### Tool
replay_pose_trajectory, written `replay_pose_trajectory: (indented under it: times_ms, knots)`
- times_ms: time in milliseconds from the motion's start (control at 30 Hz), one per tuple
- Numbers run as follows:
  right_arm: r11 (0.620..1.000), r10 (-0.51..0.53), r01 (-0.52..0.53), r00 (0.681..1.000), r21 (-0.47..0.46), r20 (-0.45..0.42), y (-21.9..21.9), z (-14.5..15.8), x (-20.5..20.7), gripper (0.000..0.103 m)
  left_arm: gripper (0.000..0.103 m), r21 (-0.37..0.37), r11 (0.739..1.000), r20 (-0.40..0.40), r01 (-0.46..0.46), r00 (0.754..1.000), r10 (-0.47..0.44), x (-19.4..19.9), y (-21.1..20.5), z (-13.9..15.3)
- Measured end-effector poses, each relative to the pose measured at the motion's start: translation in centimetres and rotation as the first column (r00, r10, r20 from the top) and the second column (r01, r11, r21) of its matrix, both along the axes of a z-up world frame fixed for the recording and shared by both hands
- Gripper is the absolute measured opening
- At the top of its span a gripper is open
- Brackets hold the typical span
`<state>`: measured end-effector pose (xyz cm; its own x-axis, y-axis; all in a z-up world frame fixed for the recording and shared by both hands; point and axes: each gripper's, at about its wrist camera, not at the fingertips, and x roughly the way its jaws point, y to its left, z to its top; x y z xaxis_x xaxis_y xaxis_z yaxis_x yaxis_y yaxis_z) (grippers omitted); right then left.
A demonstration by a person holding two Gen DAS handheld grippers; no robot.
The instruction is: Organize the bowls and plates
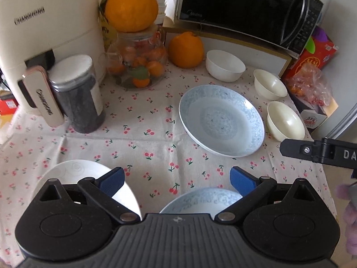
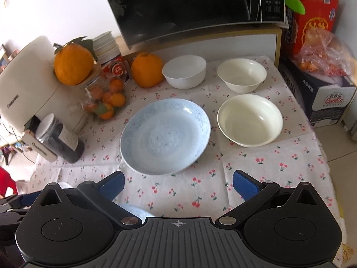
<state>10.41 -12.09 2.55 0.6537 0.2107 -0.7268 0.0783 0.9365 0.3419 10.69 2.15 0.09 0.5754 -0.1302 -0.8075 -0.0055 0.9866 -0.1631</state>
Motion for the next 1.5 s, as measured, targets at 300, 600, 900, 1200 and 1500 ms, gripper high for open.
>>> replay_pose_trajectory:
  times_ms: [300, 600, 900, 1200, 1500]
  knots:
    - [0.992, 0.010, -0.001, 0.997, 0.130, -0.073, -1.1, -4.3, 3.0, 0.103, 0.095, -0.082, 0.996, -0.028, 0.038, 0.999, -0.040, 2.8, 1.0, -2.3]
    - [0.932, -0.048, 0.080, 0.994, 0.353, -0.098, -3.4, -7.7, 5.8, 0.101, 0.080, -0.209, 0.978, 0.000, -0.003, 1.000, 0.003, 6.3, 1.8, -4.3]
    - [0.879, -0.133, 0.166, 0.986, 0.447, -0.104, -4.8, -10.0, 7.2, 0.072, 0.049, -0.346, 0.936, -0.011, -0.060, 0.998, 0.060, 8.5, 2.1, -5.6]
    - [0.849, -0.198, 0.225, 0.974, 0.477, -0.106, -4.8, -10.9, 7.5, 0.036, 0.027, -0.394, 0.916, -0.020, -0.071, 0.997, 0.069, 9.5, 2.1, -6.7]
    - [0.840, -0.243, 0.274, 0.962, 0.468, -0.127, -5.1, -11.4, 7.3, 0.011, 0.007, -0.430, 0.894, -0.066, -0.127, 0.992, 0.109, 9.6, 3.5, -7.5]
